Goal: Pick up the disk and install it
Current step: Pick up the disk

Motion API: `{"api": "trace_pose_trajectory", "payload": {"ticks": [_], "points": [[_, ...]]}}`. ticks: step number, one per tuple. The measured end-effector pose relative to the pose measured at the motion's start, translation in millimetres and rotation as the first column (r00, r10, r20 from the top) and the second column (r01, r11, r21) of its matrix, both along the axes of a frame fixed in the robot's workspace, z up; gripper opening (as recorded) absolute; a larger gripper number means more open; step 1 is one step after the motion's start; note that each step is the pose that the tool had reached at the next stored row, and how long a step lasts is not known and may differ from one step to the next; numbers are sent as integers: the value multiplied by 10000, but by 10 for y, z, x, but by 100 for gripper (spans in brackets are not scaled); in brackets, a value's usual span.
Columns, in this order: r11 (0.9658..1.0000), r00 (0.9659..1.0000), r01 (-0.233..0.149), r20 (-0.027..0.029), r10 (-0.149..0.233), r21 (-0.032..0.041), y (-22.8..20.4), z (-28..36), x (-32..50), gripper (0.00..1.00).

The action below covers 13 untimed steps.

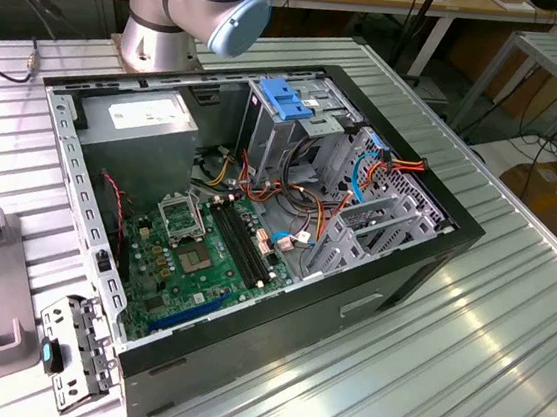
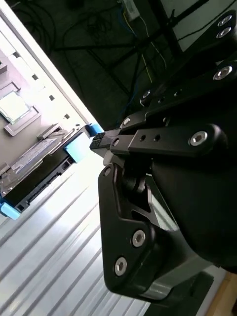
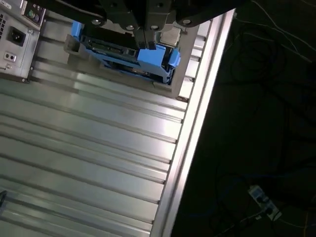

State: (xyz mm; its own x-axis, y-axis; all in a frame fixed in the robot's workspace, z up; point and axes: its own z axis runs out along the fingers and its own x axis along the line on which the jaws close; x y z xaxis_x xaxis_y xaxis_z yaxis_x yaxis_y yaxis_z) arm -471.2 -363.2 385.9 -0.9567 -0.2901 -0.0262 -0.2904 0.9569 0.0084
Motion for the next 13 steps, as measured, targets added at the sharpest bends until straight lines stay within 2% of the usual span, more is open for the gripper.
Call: {"api": "trace_pose_trajectory", "payload": {"ticks": [3, 5, 7, 9, 11, 12, 13], "points": [[9971, 9971, -757, 1, 757, 0, 0, -1, 0, 11], [9889, 9889, -1487, 1, 1487, 0, 0, -2, 0, 11], [9822, 9822, -1880, 1, 1880, 0, 0, -3, 0, 11], [9654, 9654, -2608, 1, 2608, 0, 0, -4, 0, 11], [9545, 9545, -2983, 1, 2983, 0, 0, -5, 0, 11], [9437, 9437, -3309, 1, 3309, 0, 0, -5, 0, 11], [9348, 9348, -3551, 1, 3551, 0, 0, -6, 0, 11]]}}
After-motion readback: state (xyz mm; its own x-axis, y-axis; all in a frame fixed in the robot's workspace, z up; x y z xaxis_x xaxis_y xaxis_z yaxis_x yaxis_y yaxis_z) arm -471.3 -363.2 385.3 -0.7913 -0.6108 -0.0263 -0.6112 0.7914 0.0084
